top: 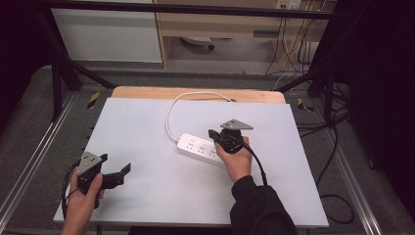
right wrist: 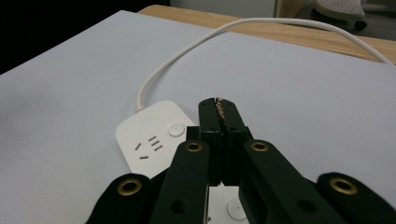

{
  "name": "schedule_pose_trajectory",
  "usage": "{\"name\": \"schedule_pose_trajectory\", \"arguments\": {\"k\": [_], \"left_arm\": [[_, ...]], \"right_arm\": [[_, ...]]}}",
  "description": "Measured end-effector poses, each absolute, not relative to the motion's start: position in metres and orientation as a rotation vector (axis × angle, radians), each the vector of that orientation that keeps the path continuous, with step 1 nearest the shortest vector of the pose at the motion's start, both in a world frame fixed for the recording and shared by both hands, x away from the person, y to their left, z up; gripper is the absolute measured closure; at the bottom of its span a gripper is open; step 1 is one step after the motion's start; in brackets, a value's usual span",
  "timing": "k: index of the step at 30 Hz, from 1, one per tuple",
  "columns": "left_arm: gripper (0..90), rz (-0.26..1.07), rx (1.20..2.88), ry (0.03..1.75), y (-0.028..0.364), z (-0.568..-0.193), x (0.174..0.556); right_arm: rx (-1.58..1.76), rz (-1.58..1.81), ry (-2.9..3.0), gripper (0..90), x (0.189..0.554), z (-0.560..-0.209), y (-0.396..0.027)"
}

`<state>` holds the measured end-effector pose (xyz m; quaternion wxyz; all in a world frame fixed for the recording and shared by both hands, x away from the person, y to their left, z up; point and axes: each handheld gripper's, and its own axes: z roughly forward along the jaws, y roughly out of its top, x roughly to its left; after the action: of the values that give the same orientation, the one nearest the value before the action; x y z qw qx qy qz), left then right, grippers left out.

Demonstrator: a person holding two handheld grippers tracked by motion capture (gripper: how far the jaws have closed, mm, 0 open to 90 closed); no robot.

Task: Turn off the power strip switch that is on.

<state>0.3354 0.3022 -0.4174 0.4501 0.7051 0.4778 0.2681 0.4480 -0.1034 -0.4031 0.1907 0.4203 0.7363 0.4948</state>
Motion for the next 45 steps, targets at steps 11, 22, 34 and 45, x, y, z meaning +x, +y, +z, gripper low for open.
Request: {"name": "schedule_pose_trajectory", "arguments": {"k": [11, 22, 34, 45], "left_arm": [[5.9, 0.664, 1.744, 1.181, 0.302, -0.418, 0.336], [5.9, 0.661, 1.745, 1.180, 0.302, -0.417, 0.335], [5.9, 0.664, 1.742, 1.180, 0.303, -0.417, 0.335], [5.9, 0.662, 1.738, 1.182, 0.303, -0.417, 0.335]], "right_arm": [[1.195, 1.378, 2.092, 90.0, 0.450, -0.411, -0.099], [1.200, 1.363, 2.119, 90.0, 0.450, -0.418, -0.092], [1.208, 1.347, 2.136, 90.0, 0.451, -0.424, -0.086], [1.221, 1.349, 2.136, 90.0, 0.453, -0.431, -0.083]]}}
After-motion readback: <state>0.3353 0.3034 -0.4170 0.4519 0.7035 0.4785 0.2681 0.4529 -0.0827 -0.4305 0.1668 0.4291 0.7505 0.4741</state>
